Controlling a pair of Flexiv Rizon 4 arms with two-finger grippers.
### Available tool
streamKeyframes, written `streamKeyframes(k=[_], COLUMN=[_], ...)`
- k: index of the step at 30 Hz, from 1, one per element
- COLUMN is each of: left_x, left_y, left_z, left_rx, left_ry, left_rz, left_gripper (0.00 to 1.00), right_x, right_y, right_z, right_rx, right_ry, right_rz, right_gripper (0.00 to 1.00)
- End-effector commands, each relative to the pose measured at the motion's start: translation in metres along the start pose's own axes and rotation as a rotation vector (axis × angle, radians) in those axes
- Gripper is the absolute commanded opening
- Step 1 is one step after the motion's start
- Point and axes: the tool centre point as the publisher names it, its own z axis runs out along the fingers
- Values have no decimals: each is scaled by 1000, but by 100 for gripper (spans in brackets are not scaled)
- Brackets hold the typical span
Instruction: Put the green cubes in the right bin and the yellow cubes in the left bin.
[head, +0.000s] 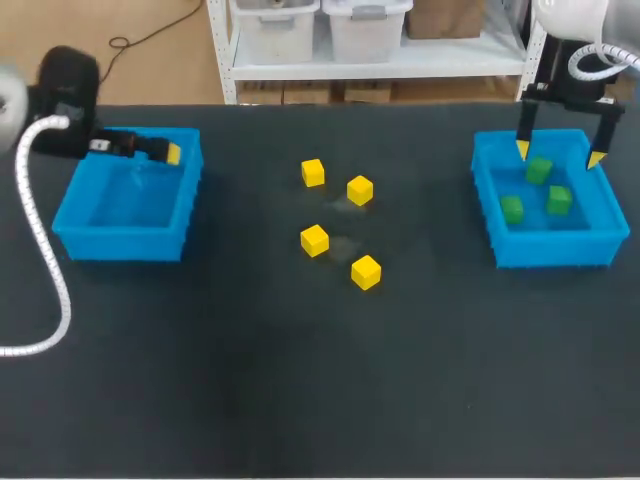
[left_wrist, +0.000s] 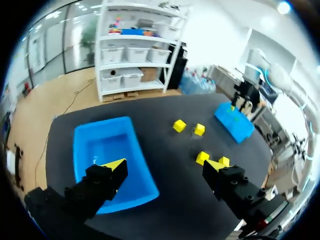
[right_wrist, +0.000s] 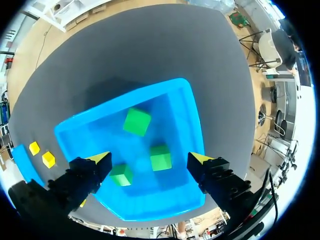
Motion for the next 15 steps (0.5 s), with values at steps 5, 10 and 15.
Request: streamKeyframes(k=[5,10,15], left_x=[-33,-17,-8], left_y=[-56,-77,-99], left_z=[98,143,166], left_rx=[44,21,26], left_ry=[388,509,595], left_rz=[191,262,327], left_gripper=[100,100,100], right_x=[7,7,7], right_y=[-3,-3,-3], right_z=[1,1,1], right_rx=[-6,-6,-6], right_ry=[-661,-661,-661], right_rz=[2,2,2], right_gripper=[100,100,100])
